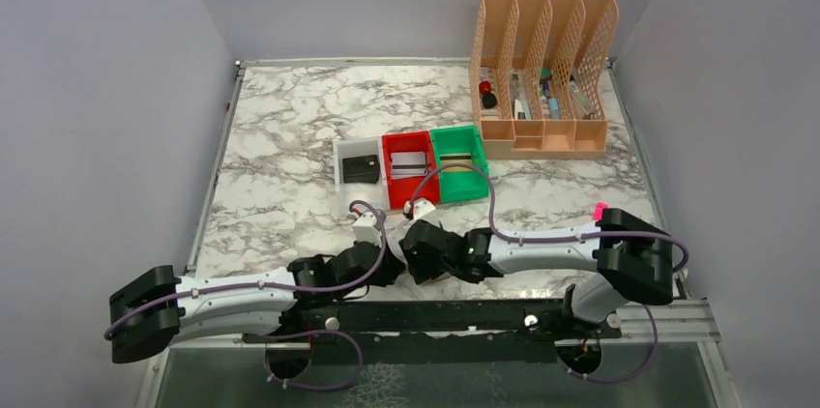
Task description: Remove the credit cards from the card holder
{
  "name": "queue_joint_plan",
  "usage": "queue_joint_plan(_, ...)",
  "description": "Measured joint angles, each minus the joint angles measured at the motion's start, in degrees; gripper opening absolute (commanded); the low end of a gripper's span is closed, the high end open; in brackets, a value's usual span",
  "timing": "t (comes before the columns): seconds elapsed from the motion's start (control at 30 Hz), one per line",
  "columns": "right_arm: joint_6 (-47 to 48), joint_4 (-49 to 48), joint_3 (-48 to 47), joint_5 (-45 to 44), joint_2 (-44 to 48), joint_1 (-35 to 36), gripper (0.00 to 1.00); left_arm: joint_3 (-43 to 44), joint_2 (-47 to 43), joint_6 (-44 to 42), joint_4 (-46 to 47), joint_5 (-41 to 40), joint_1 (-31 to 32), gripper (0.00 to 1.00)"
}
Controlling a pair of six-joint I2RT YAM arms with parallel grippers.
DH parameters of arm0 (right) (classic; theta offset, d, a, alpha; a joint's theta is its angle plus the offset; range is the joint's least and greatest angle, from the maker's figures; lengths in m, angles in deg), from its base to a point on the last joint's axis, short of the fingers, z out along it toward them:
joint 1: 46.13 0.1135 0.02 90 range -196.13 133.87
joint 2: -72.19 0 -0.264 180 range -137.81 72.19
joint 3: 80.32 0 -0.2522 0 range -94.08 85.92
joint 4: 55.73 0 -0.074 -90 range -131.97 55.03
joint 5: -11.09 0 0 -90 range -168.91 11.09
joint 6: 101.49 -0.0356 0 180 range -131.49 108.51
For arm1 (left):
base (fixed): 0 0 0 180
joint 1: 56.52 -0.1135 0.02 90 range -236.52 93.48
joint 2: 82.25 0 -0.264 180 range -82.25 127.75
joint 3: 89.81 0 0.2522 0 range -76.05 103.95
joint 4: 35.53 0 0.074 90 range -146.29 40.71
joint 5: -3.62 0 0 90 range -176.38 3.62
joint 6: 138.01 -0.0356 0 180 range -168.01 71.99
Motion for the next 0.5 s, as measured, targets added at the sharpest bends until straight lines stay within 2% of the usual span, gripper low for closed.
queue_joint_plan(0.4, -5.5, 4.3, -2.5, -10.0, -2.2, 2.3, 0.40, -1.0, -4.1, 0.4, -0.7, -0.7, 0.0, 0.00)
queue_joint_plan(0.5, -6.3, 5.3, -3.1, -11.5, -2.3, 2.6, 0.38, -0.9, -4.5, 0.1, -1.4, -0.9, 0.0, 0.00)
